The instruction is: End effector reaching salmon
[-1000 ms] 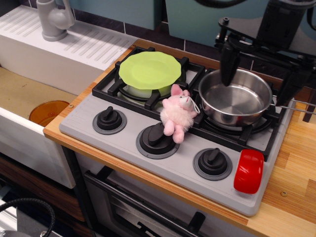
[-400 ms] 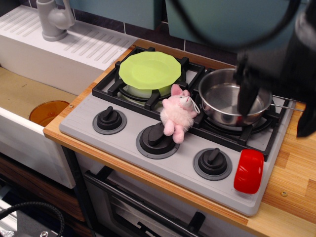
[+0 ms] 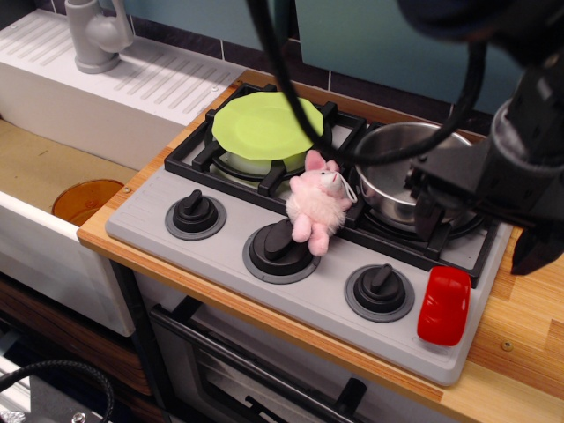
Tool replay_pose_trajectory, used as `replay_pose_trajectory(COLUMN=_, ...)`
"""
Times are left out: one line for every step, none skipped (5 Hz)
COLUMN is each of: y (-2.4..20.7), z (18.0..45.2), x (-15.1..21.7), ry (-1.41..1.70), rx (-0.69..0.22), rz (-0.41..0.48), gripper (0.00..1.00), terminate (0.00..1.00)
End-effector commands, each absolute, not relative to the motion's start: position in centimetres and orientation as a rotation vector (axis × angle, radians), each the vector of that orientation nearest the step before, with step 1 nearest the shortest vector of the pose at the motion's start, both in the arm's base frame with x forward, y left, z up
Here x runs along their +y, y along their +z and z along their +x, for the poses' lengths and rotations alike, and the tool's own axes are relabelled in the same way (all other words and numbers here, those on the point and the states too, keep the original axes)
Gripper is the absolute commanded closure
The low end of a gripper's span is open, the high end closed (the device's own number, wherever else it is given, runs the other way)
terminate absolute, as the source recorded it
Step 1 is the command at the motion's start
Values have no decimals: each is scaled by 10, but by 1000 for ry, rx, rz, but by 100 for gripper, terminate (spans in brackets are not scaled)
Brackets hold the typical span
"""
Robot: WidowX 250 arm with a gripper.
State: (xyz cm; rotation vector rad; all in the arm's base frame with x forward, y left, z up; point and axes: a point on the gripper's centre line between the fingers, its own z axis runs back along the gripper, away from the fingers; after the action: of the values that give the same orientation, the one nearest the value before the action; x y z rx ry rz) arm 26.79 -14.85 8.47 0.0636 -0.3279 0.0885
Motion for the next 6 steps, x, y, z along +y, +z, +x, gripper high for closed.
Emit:
replay_pose_trajectory(y=71, z=269, x=-149, ry=100, rx=-393, rz=25, gripper=0, terminate=0)
replay_pose_trajectory(y=58, z=270, x=-149, ry=101, rx=-405, rz=11, gripper=0, terminate=0)
replay_pose_trajectory(y=42, z=272, x=-146, ry=101, rx=-425, rz=-14, gripper=0, terminate=0)
replay_pose_trajectory(y=30, z=273, x=-147, ry=109, rx=-440, rz=-22, gripper=0, terminate=0)
replay_pose_trajectory(y=25, z=275, x=-149, ry=114, rx=-408, rz=-22, gripper=0, terminate=0)
replay_pose_trajectory(y=25, z=275, x=-149, ry=114, rx=-408, rz=-22, gripper=0, terminate=0)
